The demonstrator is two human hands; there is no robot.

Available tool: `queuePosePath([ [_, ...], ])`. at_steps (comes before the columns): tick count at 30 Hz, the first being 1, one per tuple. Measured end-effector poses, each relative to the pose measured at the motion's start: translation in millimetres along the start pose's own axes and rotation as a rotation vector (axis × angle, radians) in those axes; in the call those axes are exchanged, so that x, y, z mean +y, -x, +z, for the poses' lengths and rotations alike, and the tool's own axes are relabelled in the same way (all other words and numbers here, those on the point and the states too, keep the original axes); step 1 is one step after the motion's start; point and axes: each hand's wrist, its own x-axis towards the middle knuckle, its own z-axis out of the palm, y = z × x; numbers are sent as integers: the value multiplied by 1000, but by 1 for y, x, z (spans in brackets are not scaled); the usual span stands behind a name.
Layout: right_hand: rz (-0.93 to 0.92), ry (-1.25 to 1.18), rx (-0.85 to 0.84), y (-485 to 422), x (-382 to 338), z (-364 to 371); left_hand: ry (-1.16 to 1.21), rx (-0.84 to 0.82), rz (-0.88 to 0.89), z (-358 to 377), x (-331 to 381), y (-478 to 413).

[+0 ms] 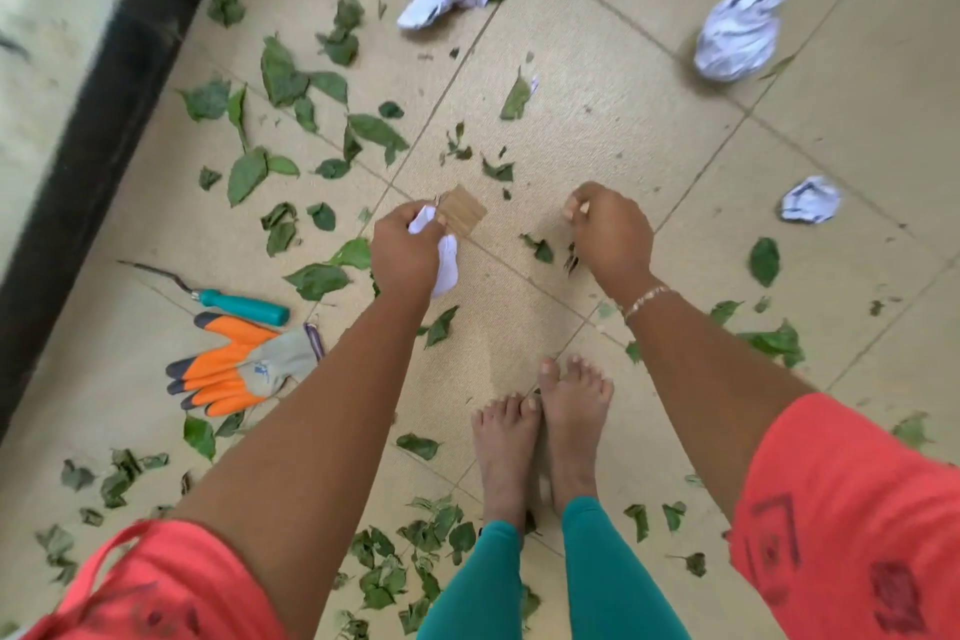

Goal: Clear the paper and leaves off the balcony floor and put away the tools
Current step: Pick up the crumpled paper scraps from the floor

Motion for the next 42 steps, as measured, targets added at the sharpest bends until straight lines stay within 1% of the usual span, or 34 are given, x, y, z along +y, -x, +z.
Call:
queuePosePath([
  [3,36,-146,22,39,8,-47,-25,-34,-1,-8,24,34],
  [6,102,-269,79,81,16,-103,-59,-123,22,-15,68,79],
  [10,150,-422,177,127,27,-170,-122,-226,184,-12,125,135],
  [12,163,-503,244,140,37,-196,-111,-257,180,1,151,158],
  [14,190,-579,297,150,51,-218,-116,-277,213,20,169,178],
  [17,226,-706,353,156,80,-243,-123,-324,251,61,188,205],
  [21,271,-800,393,162,133,-280,-92,-340,201,129,208,245],
  [25,358,-913,450,181,208,-322,-71,-393,173,198,220,295],
  [29,465,-1037,579,200,284,-386,-126,-463,195,264,248,352],
  [31,518,-1081,660,203,319,-425,-130,-497,240,300,272,382],
  [35,580,-1141,781,181,384,-478,-81,-535,306,377,315,420],
  [37,615,-1202,814,166,407,-497,-73,-570,283,411,331,433],
  [40,678,-1247,824,142,435,-515,-123,-595,271,458,348,441],
  [42,707,-1282,853,126,452,-523,-117,-644,229,491,364,445],
])
